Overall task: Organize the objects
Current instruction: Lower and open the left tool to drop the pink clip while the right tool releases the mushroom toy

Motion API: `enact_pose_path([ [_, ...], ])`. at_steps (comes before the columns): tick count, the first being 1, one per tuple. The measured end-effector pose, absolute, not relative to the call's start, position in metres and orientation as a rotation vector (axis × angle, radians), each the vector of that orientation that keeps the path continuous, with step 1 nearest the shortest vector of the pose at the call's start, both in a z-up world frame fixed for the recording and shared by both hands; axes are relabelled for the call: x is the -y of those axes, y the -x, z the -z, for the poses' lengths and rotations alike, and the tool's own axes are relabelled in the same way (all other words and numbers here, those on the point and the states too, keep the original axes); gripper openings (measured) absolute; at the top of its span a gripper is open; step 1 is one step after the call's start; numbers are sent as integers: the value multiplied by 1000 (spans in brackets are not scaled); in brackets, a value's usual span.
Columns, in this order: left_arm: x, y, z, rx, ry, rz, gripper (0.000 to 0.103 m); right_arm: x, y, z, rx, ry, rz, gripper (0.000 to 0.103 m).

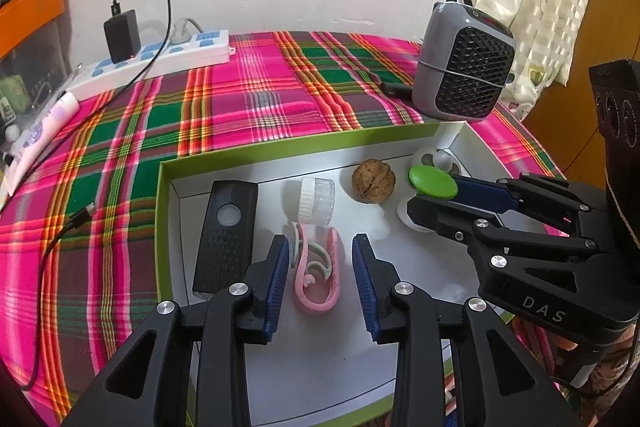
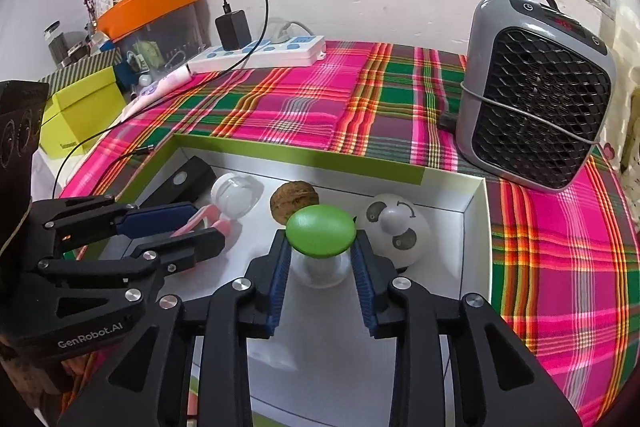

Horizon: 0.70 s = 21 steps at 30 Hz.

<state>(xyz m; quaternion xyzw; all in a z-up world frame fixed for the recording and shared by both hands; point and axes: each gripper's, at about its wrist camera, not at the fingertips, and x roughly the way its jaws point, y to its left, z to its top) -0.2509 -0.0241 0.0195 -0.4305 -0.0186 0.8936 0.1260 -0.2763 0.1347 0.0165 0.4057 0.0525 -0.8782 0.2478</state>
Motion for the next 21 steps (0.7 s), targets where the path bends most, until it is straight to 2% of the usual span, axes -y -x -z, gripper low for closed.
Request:
enact_pose_path([
  [11,26,242,-25,57,1237,-2614,32,-137,271,-20,-128,-1107,2397,33],
  [13,27,240,-26,60,1235,-2619,32,-138,269,-21,-130,-1104,2402,34],
  [15,28,239,-27,64,1234,-2623,33,-138,268,-22,-126,-1101,2404,41],
  [21,30,232,-30,73,1226,-2631,33,-140,263,-24,-122,-1094,2411,42],
])
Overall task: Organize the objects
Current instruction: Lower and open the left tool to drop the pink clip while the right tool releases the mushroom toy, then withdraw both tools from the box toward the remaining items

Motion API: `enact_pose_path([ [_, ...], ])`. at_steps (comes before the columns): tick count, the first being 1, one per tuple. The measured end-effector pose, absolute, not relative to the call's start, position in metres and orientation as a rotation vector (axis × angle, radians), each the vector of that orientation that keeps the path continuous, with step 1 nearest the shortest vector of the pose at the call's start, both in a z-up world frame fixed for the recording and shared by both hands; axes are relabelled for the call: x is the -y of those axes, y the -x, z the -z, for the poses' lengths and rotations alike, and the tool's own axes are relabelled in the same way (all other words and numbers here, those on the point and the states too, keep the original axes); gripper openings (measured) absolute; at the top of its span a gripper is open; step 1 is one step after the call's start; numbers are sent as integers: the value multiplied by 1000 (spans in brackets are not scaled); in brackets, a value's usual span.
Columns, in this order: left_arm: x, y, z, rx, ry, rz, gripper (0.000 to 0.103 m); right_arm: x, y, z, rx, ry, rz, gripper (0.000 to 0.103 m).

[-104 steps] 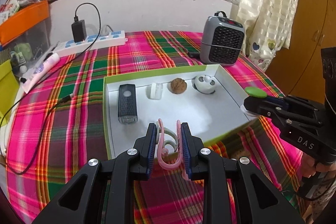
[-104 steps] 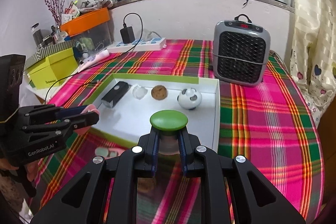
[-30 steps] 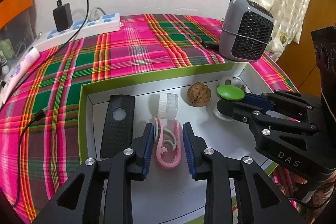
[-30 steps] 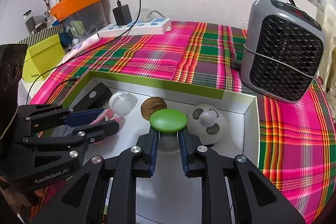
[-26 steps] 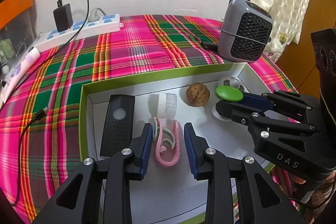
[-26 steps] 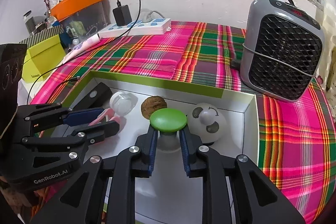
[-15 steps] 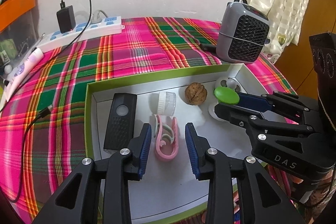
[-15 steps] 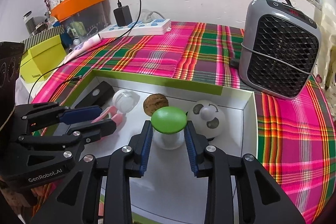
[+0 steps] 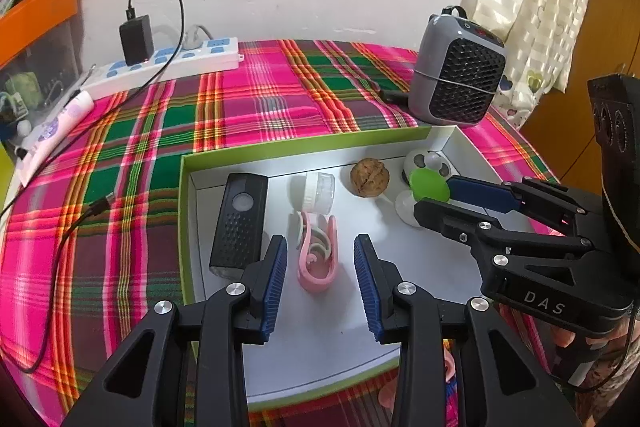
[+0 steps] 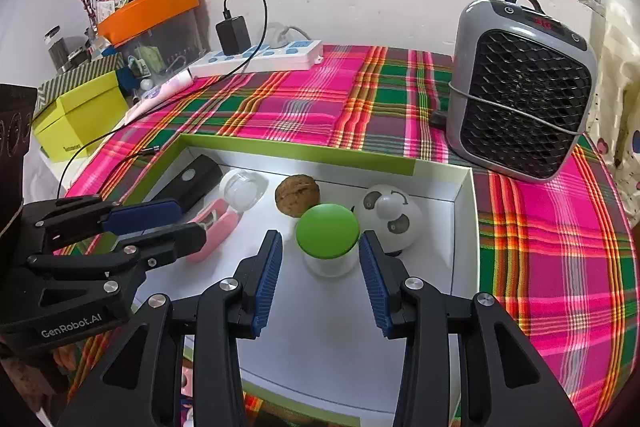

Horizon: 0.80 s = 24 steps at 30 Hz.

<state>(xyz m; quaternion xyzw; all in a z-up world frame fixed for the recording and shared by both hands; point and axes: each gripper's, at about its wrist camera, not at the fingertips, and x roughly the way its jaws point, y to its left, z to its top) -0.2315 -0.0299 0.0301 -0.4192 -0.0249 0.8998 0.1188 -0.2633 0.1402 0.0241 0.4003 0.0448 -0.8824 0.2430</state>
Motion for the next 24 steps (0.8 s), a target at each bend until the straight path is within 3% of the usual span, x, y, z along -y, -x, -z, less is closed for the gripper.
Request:
enact_pose_path([
  [24,34,186,-44,102,1158,-2660,33,-158,222,-40,-41,-1043,2455,42],
])
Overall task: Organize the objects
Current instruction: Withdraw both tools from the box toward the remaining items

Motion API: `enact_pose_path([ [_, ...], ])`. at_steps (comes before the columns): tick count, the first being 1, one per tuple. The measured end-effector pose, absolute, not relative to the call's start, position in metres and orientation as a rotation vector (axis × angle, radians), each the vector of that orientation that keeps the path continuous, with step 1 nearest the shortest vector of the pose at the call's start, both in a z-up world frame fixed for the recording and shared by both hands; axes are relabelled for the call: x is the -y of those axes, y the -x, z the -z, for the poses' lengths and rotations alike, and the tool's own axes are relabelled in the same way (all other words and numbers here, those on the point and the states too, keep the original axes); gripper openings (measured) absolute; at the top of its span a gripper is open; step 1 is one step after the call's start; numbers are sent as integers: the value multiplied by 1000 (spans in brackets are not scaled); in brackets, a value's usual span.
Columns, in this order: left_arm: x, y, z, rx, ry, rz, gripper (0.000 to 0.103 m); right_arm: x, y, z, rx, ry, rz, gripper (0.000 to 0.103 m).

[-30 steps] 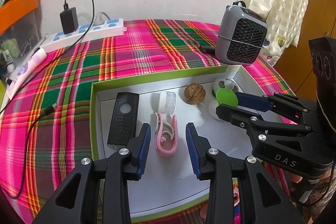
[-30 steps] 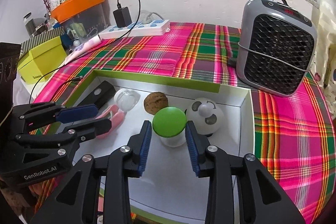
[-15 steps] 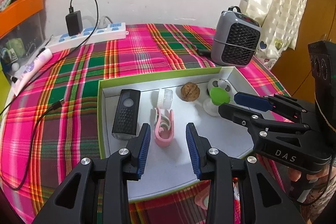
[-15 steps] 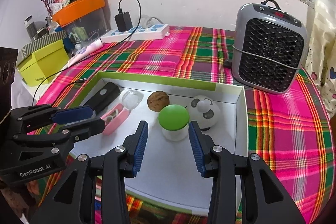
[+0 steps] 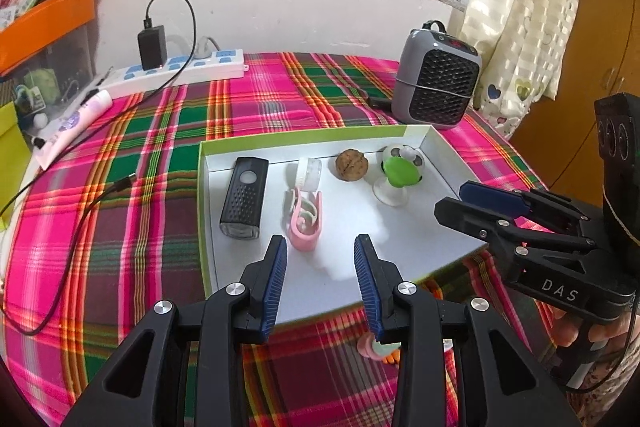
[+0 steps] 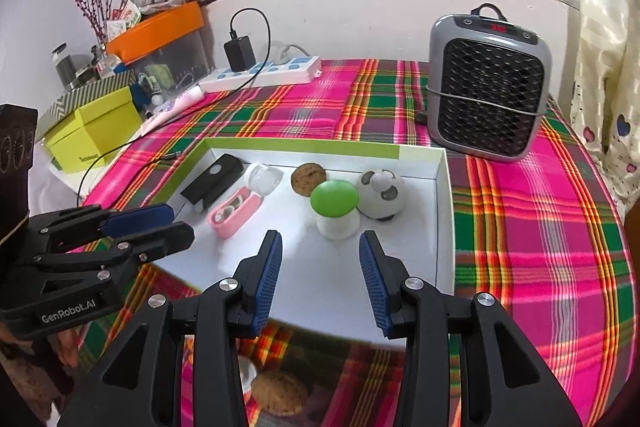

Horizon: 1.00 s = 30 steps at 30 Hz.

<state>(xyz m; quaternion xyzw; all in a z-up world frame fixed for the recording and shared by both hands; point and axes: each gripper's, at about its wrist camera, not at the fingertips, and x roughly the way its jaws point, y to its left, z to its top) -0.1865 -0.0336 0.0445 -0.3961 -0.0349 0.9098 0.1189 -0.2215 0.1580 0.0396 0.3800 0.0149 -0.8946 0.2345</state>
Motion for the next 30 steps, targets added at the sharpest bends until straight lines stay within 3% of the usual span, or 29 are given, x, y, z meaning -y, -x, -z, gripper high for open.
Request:
enact_pose_path([
  [30,33,131,-35,150,1139,-2642,33,-176,160,-23,-37,-1057,2422,42],
])
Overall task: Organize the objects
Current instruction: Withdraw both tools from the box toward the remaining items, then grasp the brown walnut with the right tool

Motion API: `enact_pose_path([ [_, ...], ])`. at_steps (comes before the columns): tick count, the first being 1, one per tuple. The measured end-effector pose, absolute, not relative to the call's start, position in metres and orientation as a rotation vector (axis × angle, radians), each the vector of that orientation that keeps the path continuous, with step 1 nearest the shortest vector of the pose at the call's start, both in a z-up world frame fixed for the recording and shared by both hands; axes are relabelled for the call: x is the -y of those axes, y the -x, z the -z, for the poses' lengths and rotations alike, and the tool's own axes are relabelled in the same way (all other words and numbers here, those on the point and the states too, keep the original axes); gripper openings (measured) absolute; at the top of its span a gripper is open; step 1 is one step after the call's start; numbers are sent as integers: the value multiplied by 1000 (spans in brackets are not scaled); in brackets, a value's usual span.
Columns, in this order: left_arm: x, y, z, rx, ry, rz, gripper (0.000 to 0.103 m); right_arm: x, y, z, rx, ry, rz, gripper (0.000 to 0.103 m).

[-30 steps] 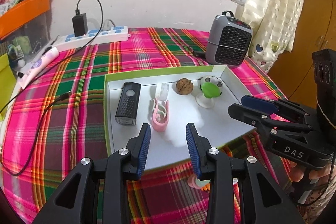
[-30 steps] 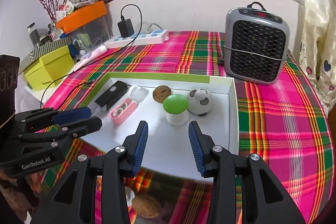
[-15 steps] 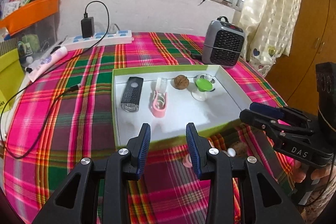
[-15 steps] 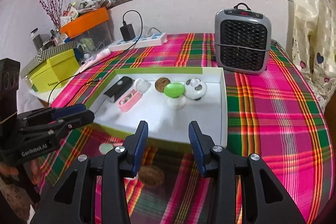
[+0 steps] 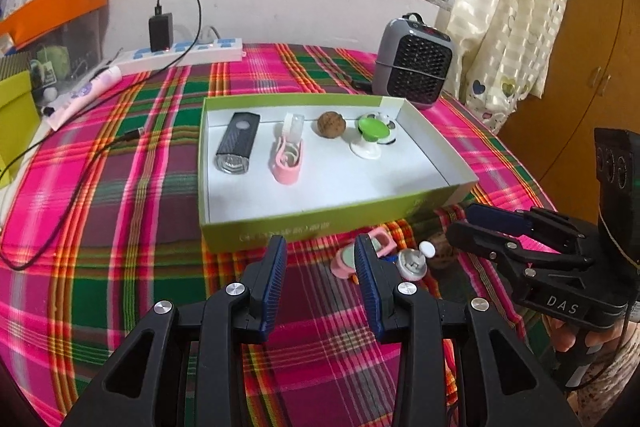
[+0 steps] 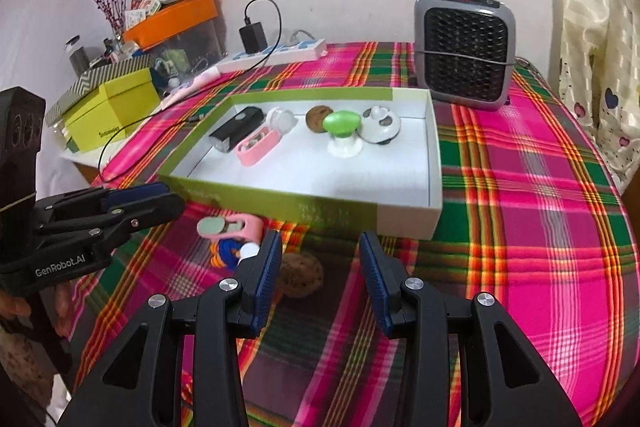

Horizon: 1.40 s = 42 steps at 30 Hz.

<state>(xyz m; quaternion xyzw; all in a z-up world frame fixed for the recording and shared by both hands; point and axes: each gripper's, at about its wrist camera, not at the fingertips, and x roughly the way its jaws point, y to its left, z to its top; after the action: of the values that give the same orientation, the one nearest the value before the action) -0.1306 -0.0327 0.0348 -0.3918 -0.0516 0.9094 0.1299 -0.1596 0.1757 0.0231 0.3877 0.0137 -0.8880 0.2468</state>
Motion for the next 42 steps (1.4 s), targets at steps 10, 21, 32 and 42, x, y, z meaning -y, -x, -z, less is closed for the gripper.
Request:
enact_pose_path([
  [10,22,136,-25,140,1173,-2578,33,-169,160,-16,-59,-1094,2384,43],
  [21,8,140,-19,97,1188,-2530,34,-163,160,-11,-134,-1130,2375,44],
  [32,-1,136,-15,95,1203,-2485,34,-165,155,-13,-189,-1106,2400,31],
  [42,-9,127,-14,87,1205,-2471,34,-179,150,-14,-172,-1116,2427,31],
])
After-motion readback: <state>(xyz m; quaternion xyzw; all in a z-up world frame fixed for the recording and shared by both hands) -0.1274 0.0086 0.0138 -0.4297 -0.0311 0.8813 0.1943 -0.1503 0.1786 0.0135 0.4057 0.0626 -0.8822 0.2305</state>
